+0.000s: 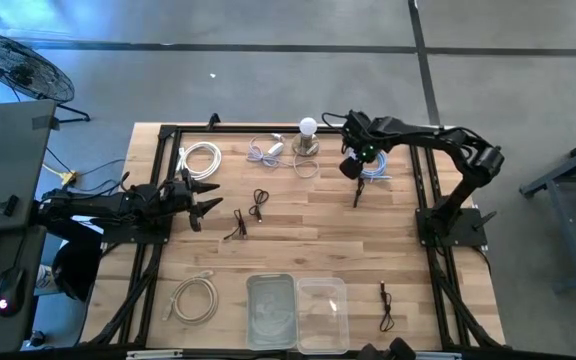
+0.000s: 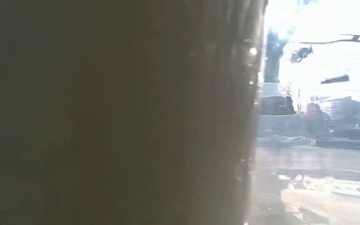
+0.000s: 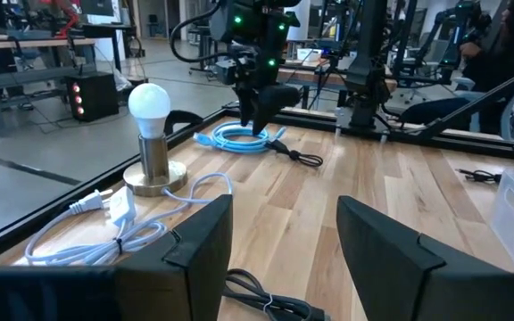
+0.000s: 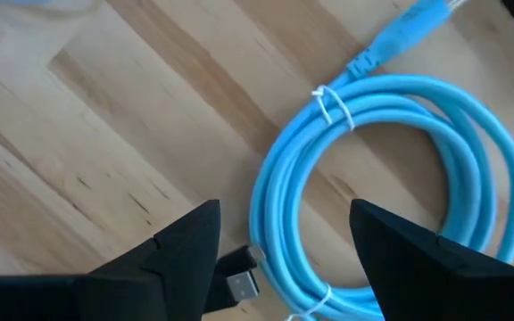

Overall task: Pick & Place USB Port
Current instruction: Put the blue HDMI cable into the transparent bin

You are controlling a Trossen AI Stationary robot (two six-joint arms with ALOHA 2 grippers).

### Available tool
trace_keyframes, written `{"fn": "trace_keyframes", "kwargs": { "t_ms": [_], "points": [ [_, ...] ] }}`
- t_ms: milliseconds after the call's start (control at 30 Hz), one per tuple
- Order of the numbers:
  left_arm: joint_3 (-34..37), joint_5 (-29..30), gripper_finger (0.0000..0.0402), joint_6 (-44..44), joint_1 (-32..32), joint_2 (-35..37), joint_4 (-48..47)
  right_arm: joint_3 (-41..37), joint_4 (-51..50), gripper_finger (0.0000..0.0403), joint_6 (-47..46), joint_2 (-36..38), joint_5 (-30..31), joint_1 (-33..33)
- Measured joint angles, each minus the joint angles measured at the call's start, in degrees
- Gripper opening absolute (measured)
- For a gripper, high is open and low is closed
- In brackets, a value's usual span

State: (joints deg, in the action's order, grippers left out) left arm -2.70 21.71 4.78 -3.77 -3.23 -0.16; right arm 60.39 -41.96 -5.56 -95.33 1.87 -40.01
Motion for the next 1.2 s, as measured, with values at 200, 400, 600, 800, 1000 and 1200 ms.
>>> {"fn": "trace_keyframes", "kwargs": {
  "t_ms": [200, 400, 600, 800, 1000, 1200],
  "points": [
    [0.01, 0.01, 0.0198, 0.01, 0.00, -0.01, 0.00, -0.88, 1.55, 0.0244, -0.01, 0.00, -0.96, 0.00],
    [0.02, 0.00, 0.0198, 0.01, 0.00, 0.00, 0.02, -0.95, 3.10, 0.0244, -0.01, 0.00, -2.64, 0.00],
    [0.02, -0.11, 0.0198, 0.02, 0.00, -0.01, 0.02, -0.95, 3.96, 0.0244, 0.33, 0.00, -2.36, -0.01],
    [0.02, -1.90, 0.0198, 0.04, 0.00, 0.00, 0.00, -0.95, 3.95, 0.0244, 0.48, -1.66, -2.34, -0.11],
    [0.03, -2.05, 0.0198, 0.04, 0.00, -0.01, 0.00, -0.95, 4.07, 0.0244, -0.15, -5.13, -0.83, 0.03],
    [0.04, -2.10, 0.0198, 0.04, 0.00, 0.00, 0.00, -0.95, 4.56, 0.0242, 0.19, -7.29, 1.61, 0.03]
  ]
}}
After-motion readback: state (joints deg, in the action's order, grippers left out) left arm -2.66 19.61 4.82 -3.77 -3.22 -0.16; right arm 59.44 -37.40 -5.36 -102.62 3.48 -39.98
